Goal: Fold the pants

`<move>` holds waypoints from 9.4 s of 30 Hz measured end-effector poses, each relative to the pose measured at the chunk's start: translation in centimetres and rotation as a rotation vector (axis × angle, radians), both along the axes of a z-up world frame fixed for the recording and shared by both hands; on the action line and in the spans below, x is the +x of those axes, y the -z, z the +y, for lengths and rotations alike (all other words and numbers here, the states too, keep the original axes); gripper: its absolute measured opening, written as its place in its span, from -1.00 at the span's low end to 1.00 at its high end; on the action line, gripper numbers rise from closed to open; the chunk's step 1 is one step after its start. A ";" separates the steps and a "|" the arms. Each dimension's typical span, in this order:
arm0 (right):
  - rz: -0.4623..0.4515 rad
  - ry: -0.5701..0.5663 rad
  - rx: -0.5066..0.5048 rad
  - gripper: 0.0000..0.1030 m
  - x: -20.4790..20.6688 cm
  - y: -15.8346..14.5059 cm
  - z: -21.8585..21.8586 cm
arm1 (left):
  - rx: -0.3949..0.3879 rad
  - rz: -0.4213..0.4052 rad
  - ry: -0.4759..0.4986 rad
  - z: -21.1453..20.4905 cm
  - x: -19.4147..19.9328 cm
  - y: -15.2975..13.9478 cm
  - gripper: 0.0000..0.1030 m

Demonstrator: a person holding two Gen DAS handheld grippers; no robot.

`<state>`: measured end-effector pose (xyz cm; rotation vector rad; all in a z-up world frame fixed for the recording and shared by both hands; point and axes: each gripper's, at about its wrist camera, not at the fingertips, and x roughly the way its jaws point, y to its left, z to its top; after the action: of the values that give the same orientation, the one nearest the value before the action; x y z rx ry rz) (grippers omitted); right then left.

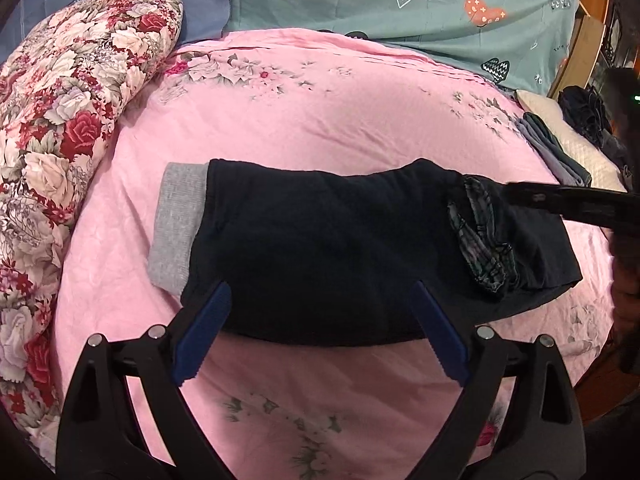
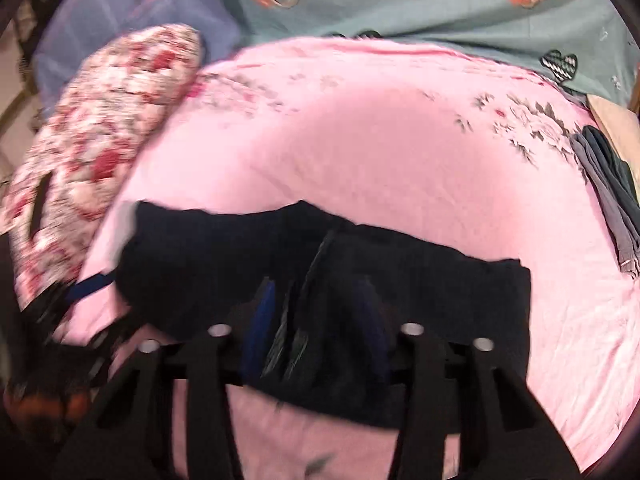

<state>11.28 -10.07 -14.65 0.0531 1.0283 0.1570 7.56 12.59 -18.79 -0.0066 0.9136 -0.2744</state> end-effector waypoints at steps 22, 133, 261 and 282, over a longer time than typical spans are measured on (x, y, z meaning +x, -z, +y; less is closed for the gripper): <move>0.159 0.110 0.019 -0.88 0.8 1.3 0.6 | -0.048 -0.057 0.065 -0.9 0.1 -0.5 0.81; -0.089 -0.527 -0.312 0.06 -3.0 4.8 25.4 | -0.033 -0.079 -0.165 19.0 -0.2 -4.2 0.77; 0.114 0.289 0.270 -0.76 -6.7 5.4 -17.0 | 0.091 0.036 0.680 -20.1 1.9 3.5 0.45; 0.026 0.138 0.082 -0.53 -6.8 -0.3 -13.2 | 0.090 0.008 0.484 -17.8 6.0 0.1 0.59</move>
<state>4.44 -23.28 -14.40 0.2002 1.0402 0.0725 13.60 -5.17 -18.91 0.2999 0.9265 -0.6817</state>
